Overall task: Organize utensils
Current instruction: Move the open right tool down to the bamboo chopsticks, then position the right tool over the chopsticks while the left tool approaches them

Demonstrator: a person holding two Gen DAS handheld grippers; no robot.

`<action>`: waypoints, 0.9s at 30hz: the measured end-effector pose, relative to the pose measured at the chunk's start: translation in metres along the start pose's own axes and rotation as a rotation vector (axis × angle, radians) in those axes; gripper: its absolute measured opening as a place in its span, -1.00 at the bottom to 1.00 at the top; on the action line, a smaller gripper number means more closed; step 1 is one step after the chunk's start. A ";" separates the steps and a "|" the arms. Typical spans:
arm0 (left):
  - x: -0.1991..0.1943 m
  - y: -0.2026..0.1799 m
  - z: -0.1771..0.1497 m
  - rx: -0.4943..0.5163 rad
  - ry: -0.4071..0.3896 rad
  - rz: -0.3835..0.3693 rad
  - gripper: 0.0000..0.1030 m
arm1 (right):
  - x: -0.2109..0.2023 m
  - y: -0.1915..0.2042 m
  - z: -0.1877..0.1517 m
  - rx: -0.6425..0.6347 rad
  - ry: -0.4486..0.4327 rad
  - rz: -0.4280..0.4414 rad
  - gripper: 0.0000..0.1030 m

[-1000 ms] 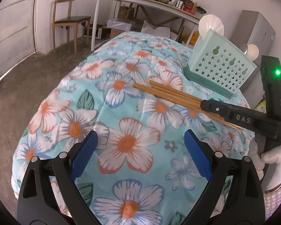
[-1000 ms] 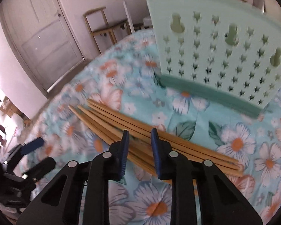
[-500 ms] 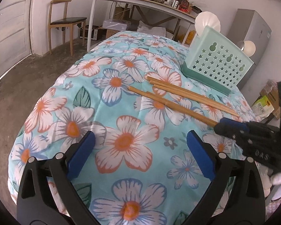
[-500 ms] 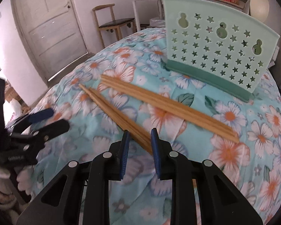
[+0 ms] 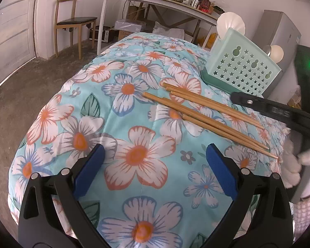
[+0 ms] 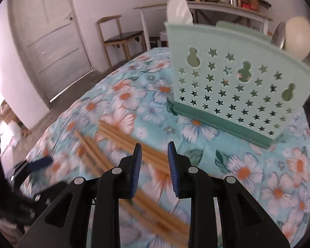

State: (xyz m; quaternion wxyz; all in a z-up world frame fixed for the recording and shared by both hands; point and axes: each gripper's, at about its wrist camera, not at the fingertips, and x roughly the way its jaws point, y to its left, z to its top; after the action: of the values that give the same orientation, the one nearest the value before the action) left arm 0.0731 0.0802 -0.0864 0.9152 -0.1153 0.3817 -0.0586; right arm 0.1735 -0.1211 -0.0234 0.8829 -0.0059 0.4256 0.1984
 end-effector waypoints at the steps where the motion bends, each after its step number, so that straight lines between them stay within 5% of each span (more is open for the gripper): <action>1: 0.000 0.000 0.000 0.000 0.001 0.000 0.84 | 0.010 -0.001 -0.003 0.013 0.044 0.011 -0.49; 19: -0.001 0.002 0.000 -0.031 0.001 -0.019 0.84 | 0.007 0.016 -0.022 0.001 0.081 0.073 -0.49; 27: -0.001 0.001 -0.001 -0.025 -0.002 -0.009 0.84 | -0.024 0.023 -0.037 -0.035 0.032 0.137 -0.49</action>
State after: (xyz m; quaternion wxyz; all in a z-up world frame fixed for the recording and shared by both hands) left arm 0.0718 0.0814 -0.0865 0.9139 -0.1284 0.3807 -0.0577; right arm 0.1245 -0.1151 -0.0254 0.8600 0.0047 0.4355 0.2659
